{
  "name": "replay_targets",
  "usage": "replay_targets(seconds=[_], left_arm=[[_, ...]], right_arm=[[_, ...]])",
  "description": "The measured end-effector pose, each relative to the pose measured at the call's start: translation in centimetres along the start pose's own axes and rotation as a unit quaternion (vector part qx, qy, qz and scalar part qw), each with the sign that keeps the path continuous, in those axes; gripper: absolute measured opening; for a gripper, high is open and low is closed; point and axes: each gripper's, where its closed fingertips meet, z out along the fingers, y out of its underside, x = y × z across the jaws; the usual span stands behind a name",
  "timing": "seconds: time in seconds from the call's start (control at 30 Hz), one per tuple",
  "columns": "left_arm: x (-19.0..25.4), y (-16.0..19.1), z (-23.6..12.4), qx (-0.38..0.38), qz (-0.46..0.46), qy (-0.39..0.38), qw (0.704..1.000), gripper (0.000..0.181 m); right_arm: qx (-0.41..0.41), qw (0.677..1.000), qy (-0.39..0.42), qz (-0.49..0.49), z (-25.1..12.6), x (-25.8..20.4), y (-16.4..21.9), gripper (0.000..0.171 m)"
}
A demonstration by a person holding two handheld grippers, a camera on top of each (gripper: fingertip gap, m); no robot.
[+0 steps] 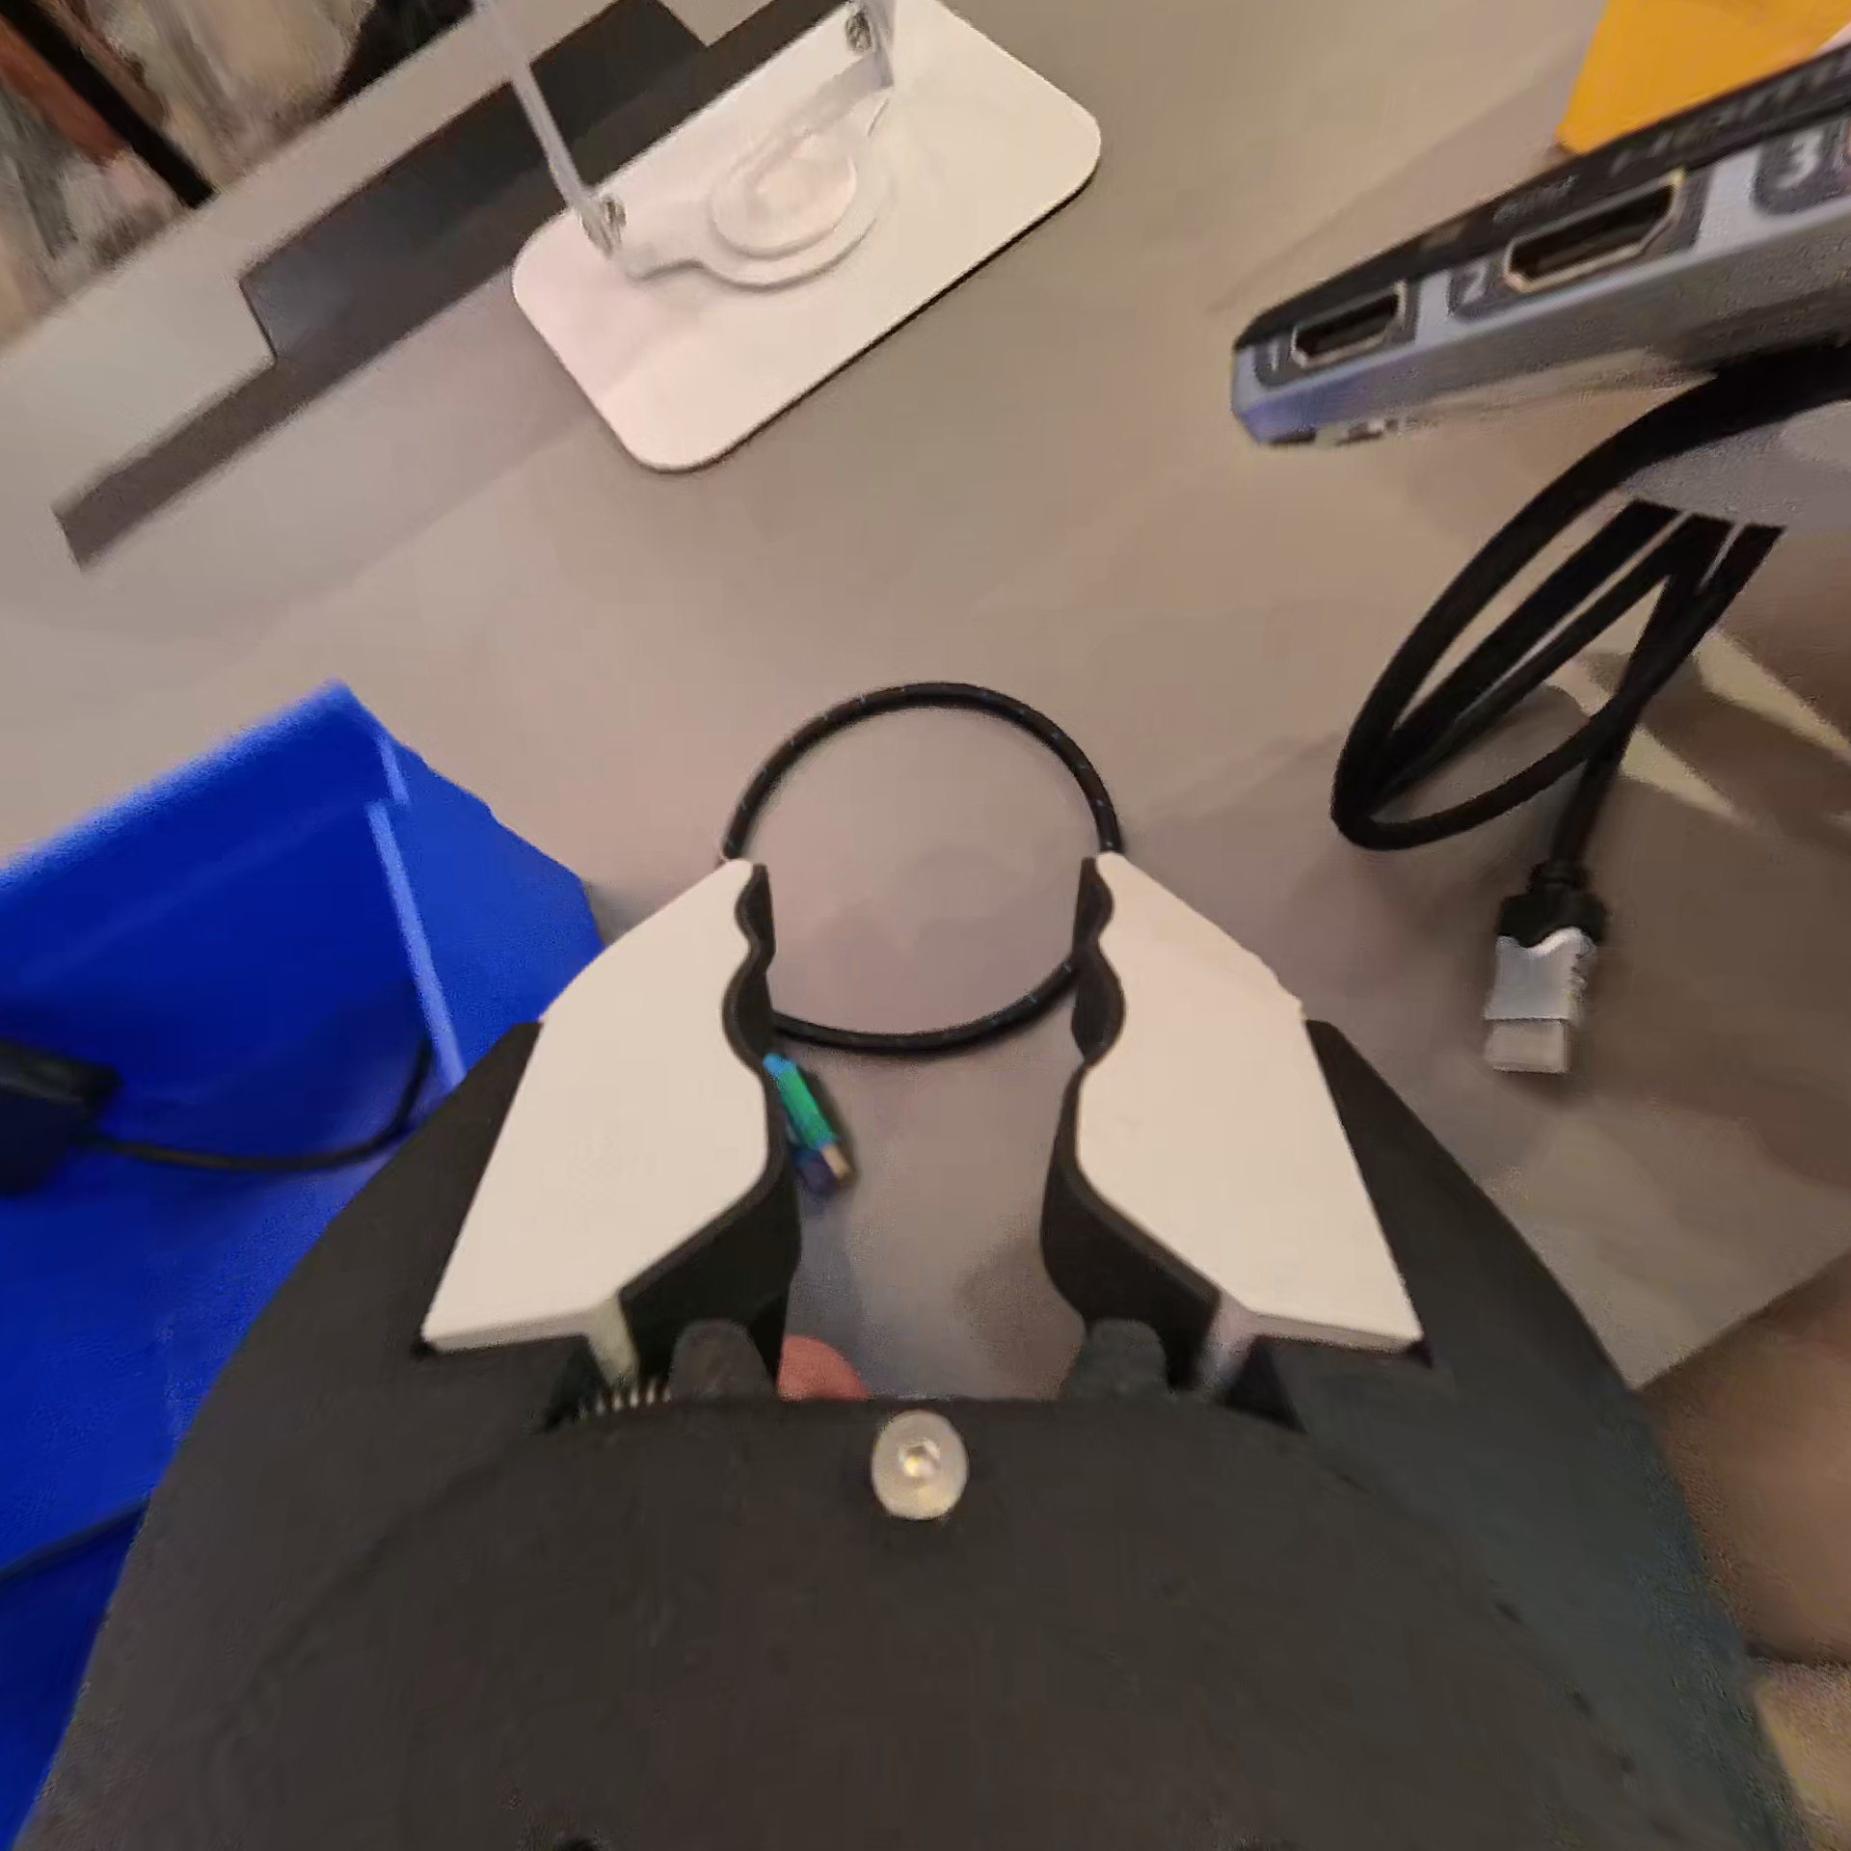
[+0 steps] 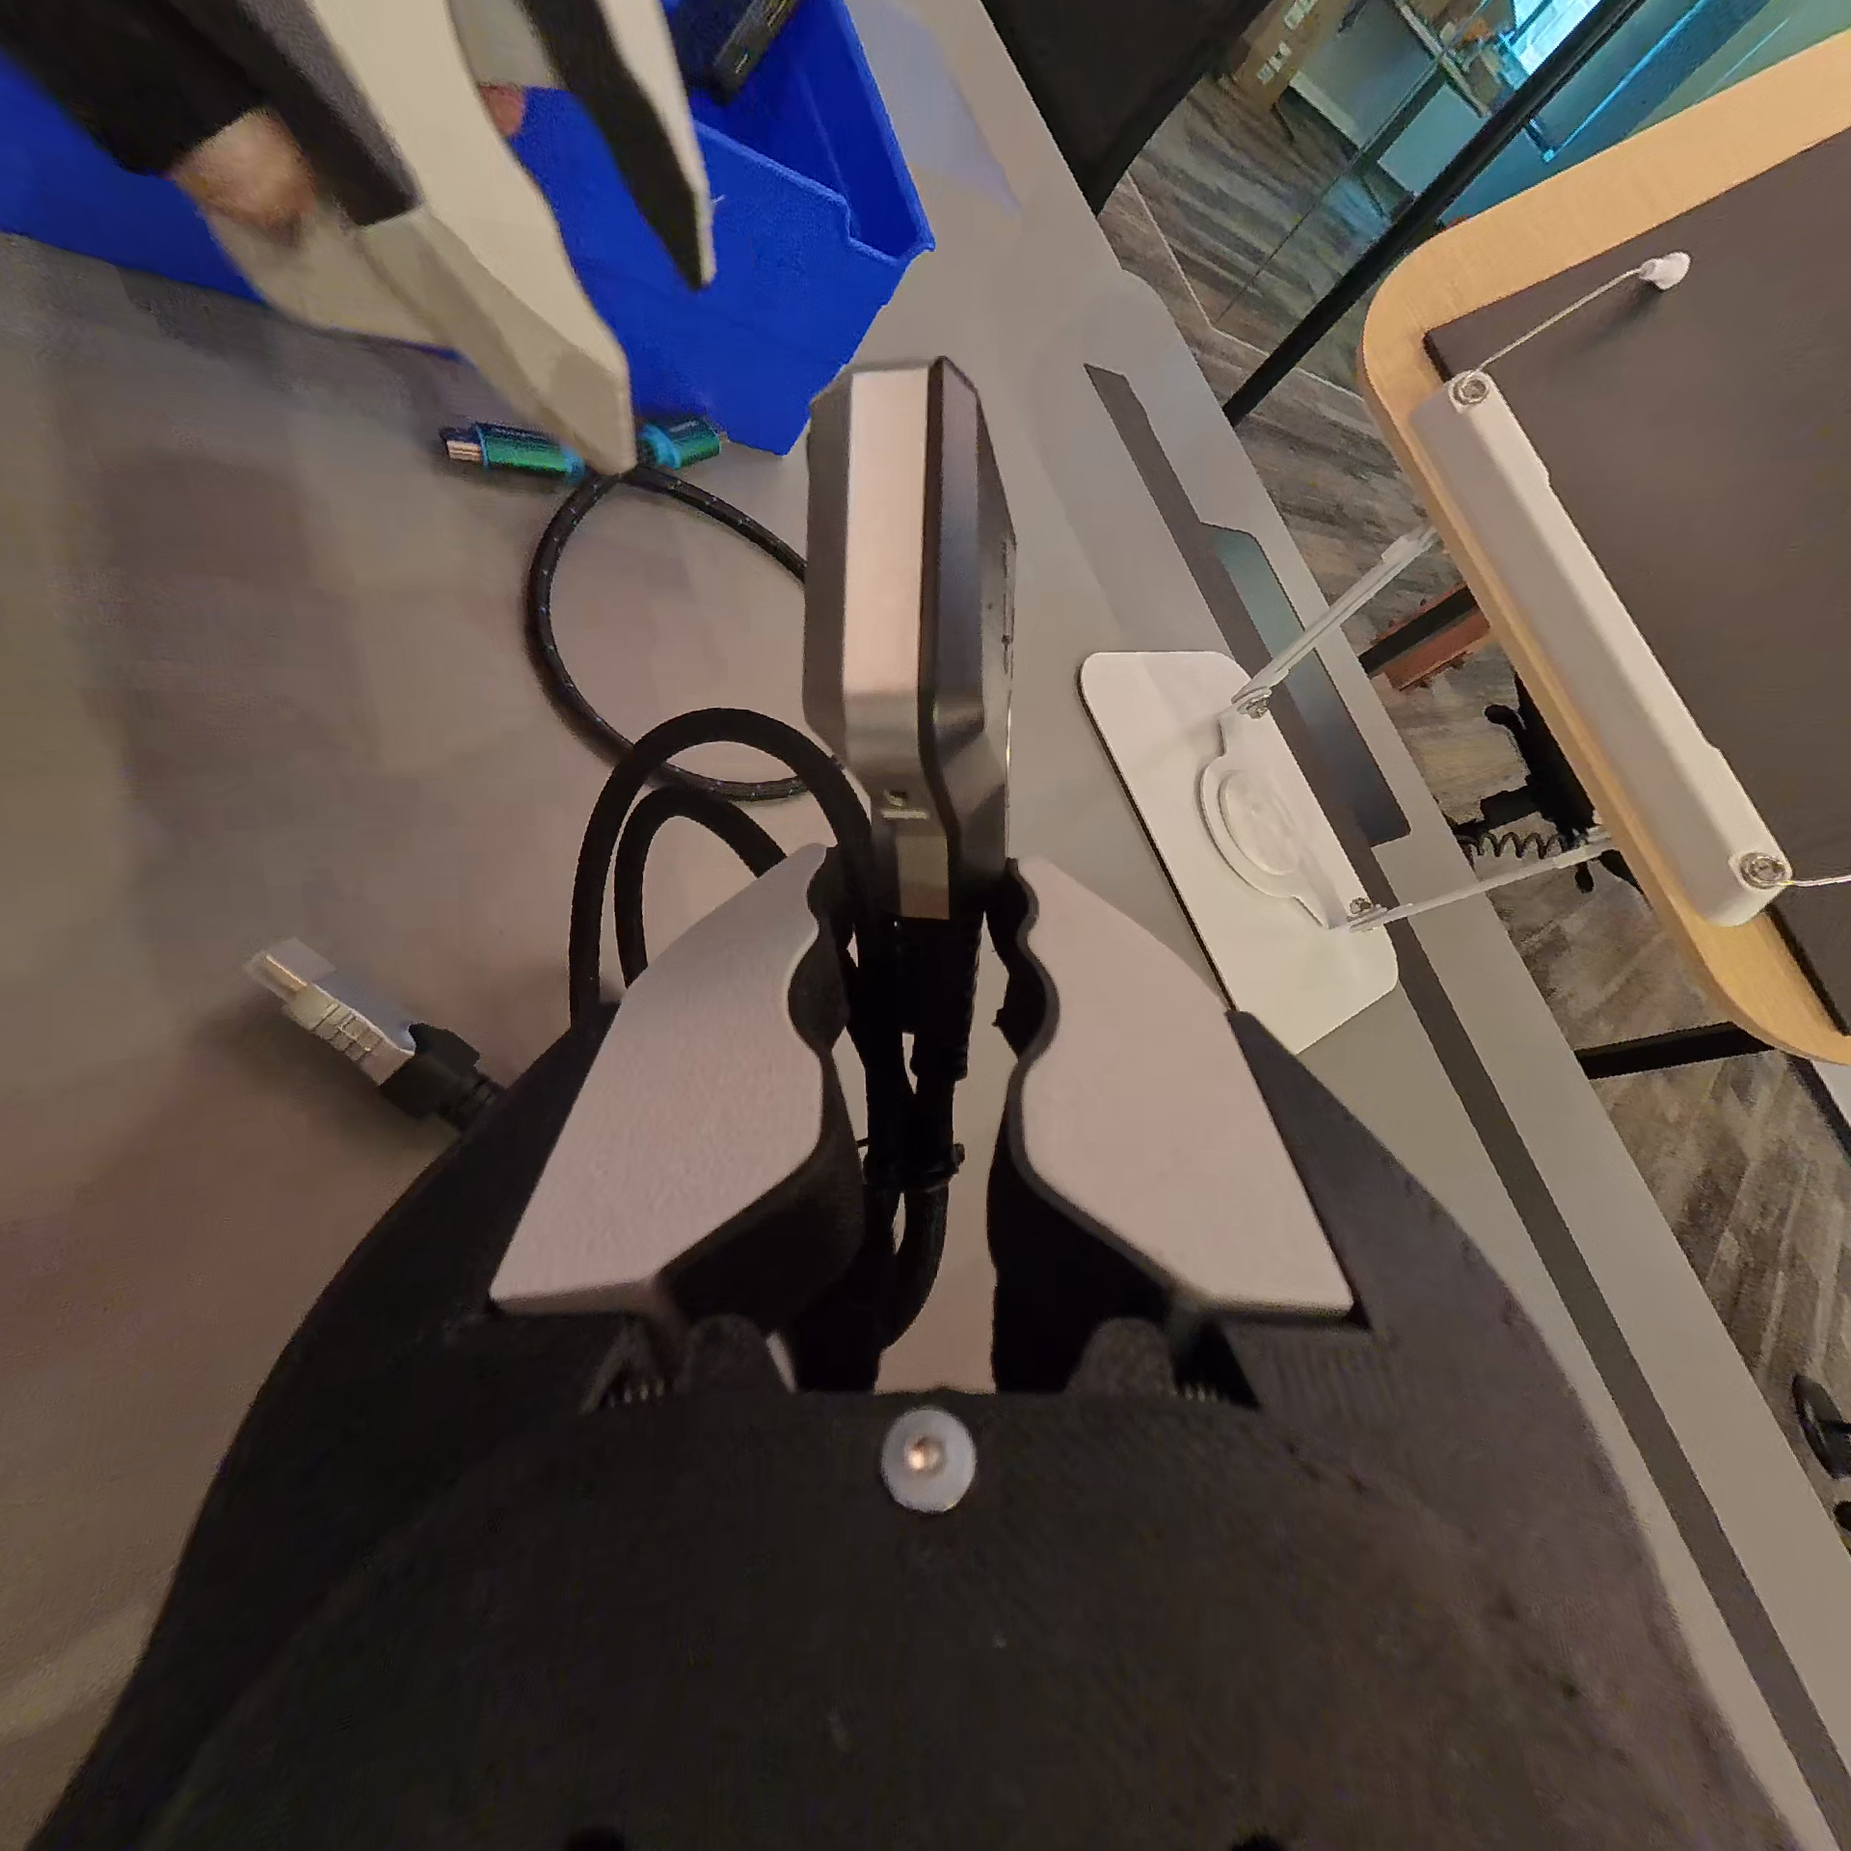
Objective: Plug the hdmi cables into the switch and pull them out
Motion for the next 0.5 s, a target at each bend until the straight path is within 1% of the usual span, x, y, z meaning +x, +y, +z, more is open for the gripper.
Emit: replay_targets(seconds=[0.07,0.17,0.27,0.33,0.37,0.43,0.5], left_arm=[[0.4,2.1,0.3,-0.023,-0.018,-0.011,0.999,0.063],[0.3,5.1,1.8,-0.060,-0.039,-0.034,0.997,0.070],[0.3,6.7,3.8,-0.079,-0.062,-0.038,0.994,0.071],[1.7,7.7,5.1,-0.098,-0.066,-0.002,0.993,0.066],[2.1,7.7,5.6,-0.093,-0.064,0.002,0.994,0.063],[2.9,7.0,6.2,-0.072,-0.069,0.021,0.995,0.044],[4.0,6.4,6.6,-0.068,-0.041,0.039,0.996,0.027]], right_arm=[[0.002,1.000,-0.002,0.001,0.1,-0.1,-0.1,0.027],[0.003,1.000,-0.005,-0.003,0.2,-0.3,-0.3,0.027],[0.000,1.000,-0.004,-0.008,0.1,-0.4,-0.3,0.027],[-0.002,1.000,-0.001,-0.005,0.0,-0.2,-0.1,0.027],[-0.003,1.000,-0.001,-0.002,-0.1,-0.1,0.0,0.027],[-0.003,1.000,-0.002,0.004,-0.2,0.0,0.0,0.027],[-0.002,1.000,-0.004,0.004,-0.2,-0.1,-0.1,0.027]])
